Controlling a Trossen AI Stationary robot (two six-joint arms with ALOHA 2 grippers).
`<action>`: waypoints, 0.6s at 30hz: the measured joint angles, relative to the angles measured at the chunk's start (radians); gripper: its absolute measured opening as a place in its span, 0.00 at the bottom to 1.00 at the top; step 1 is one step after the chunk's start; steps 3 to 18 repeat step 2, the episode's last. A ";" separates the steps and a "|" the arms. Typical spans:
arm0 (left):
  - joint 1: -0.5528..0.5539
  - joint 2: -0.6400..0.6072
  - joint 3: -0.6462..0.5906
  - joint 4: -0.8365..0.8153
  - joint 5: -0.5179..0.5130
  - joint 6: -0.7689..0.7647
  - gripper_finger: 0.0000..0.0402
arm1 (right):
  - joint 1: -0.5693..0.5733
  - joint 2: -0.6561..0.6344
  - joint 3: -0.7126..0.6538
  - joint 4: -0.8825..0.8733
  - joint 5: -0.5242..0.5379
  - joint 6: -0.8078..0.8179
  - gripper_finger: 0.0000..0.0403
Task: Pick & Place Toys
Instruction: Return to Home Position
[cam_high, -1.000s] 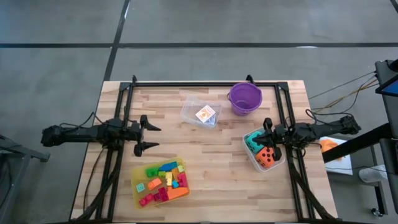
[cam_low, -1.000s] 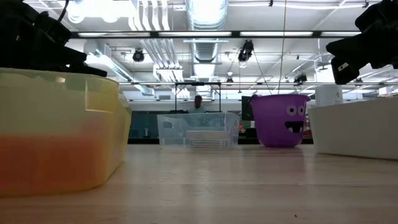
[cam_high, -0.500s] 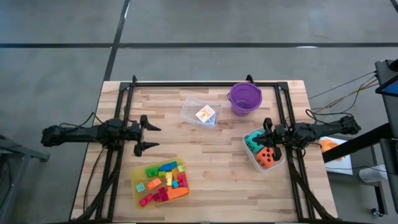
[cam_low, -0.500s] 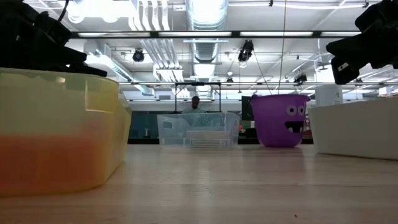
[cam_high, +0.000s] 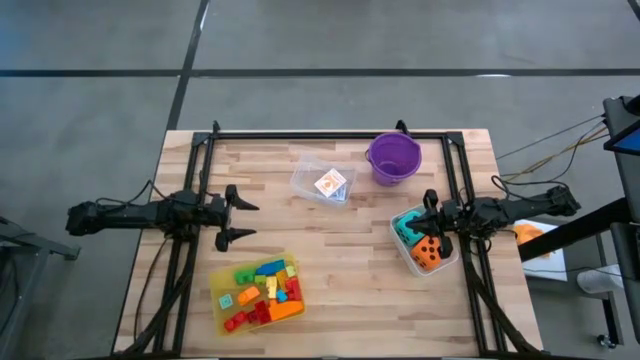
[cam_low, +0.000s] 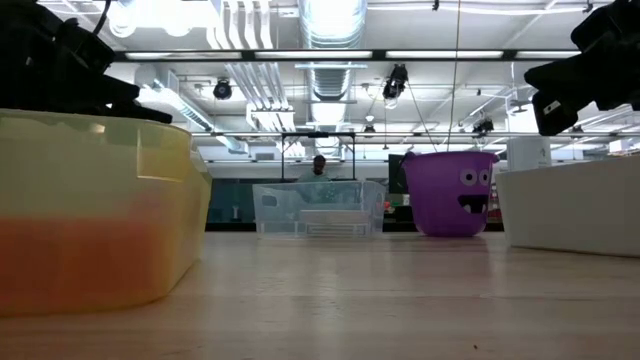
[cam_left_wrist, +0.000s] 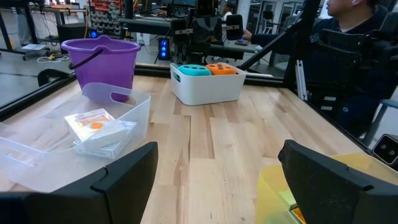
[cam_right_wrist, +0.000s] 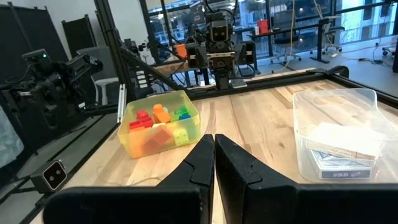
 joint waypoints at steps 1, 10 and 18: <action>0.000 0.000 0.000 0.000 0.000 0.000 0.83 | 0.000 0.000 0.000 0.000 0.000 0.000 0.03; 0.000 0.000 0.000 0.000 0.000 0.000 0.83 | 0.000 0.000 0.000 0.000 0.000 0.000 0.03; 0.000 0.000 0.000 0.000 0.000 0.000 0.83 | 0.000 0.000 0.000 0.000 0.000 0.000 0.03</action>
